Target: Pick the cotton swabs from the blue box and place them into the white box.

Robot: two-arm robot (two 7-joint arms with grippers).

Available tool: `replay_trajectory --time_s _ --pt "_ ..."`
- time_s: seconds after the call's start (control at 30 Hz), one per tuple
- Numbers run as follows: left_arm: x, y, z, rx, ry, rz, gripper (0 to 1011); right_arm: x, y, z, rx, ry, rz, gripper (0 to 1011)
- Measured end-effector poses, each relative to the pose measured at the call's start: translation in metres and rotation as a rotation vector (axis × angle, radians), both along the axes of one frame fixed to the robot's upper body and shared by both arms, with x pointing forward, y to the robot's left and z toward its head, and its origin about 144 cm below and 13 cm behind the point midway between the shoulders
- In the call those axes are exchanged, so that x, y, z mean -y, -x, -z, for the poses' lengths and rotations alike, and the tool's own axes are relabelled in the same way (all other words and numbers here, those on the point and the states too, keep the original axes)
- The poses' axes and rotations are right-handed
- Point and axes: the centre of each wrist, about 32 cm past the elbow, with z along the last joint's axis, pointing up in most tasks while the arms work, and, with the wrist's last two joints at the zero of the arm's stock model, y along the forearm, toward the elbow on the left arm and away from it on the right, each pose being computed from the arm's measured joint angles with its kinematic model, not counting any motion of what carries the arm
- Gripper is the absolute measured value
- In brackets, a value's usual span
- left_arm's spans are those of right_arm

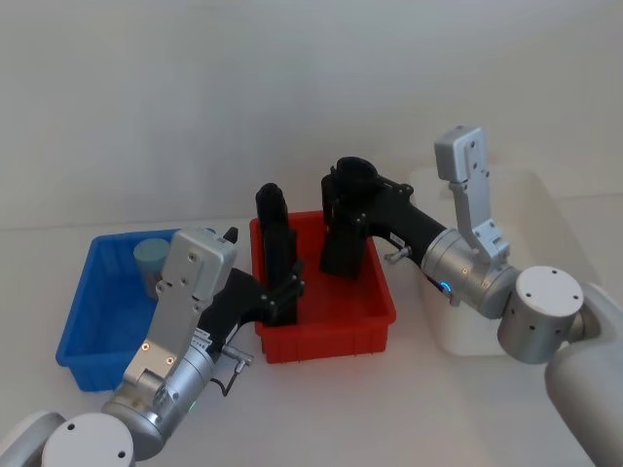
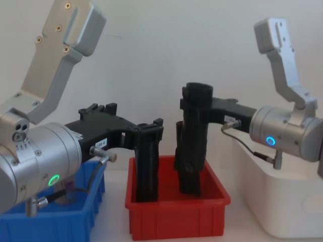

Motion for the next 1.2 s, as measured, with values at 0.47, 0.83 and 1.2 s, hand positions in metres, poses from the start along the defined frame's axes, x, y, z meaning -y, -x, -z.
replay_trajectory --time_s 0.47,0.83,1.2 --pt "0.0 0.0 0.0 0.0 0.0 0.0 1004 0.01 0.027 -0.028 0.075 -0.065 0.074 351" --pt "0.0 0.0 0.0 0.0 0.0 0.0 1004 0.023 0.054 -0.044 0.109 -0.086 0.182 351" --pt "0.0 0.0 0.0 0.0 0.0 0.0 1004 0.042 0.074 -0.051 0.118 -0.083 0.292 351"
